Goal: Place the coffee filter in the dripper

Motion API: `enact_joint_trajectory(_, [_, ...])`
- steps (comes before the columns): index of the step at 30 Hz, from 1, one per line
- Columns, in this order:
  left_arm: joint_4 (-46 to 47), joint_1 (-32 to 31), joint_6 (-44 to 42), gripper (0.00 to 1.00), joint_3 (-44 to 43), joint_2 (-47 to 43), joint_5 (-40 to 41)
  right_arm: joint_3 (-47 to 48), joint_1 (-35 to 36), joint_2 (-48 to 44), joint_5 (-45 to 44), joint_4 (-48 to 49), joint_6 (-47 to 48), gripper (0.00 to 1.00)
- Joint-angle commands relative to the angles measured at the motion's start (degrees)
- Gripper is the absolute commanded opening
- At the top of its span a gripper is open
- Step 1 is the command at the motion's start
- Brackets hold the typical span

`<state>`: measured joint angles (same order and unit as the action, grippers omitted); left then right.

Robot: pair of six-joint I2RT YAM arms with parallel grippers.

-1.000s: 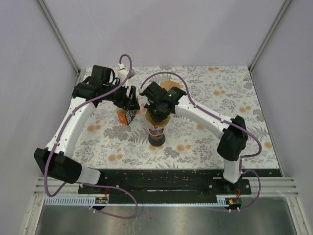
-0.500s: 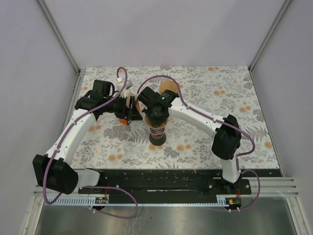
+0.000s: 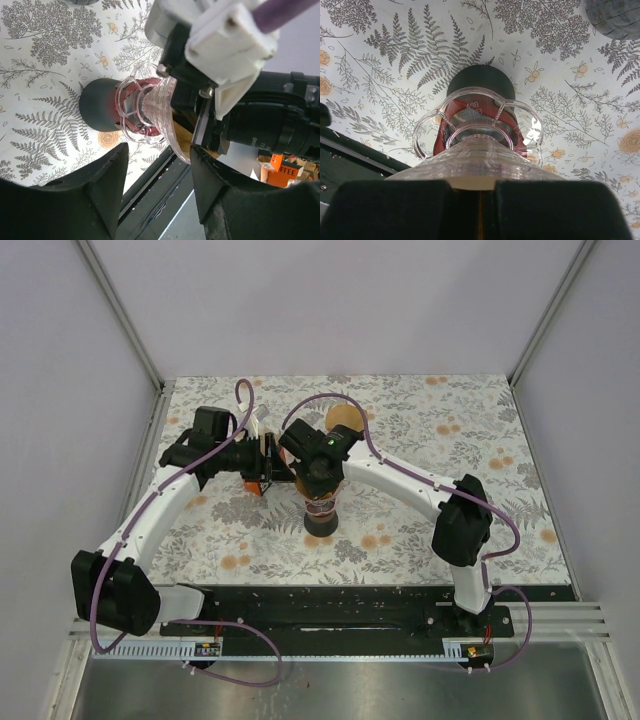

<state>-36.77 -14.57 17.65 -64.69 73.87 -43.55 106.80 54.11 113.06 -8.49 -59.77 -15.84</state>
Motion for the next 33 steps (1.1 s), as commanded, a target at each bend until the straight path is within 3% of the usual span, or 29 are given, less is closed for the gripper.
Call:
enact_joint_trajectory(1, [6.62, -0.11, 4.32, 0.55, 1.23, -0.39, -0.57, -1.77, 0.65, 0.15, -0.39, 3.77, -0.86, 0.0])
enact_joint_trajectory(9, [7.68, -0.2, 5.2, 0.52, 2.54, -0.65, 0.57, -5.2, 0.65, -1.87, 1.46, 8.08, -1.39, 0.0])
enact_joint_trajectory(22, [9.97, -0.28, 6.87, 0.48, 4.3, 0.75, -0.22, -1.78, 0.65, -0.47, 1.64, 5.98, -0.25, 0.0])
enact_joint_trajectory(33, [9.01, -0.28, 6.35, 0.38, 3.78, 0.75, -0.92, 1.21, 0.65, -2.75, 0.68, 5.37, 0.72, 0.0])
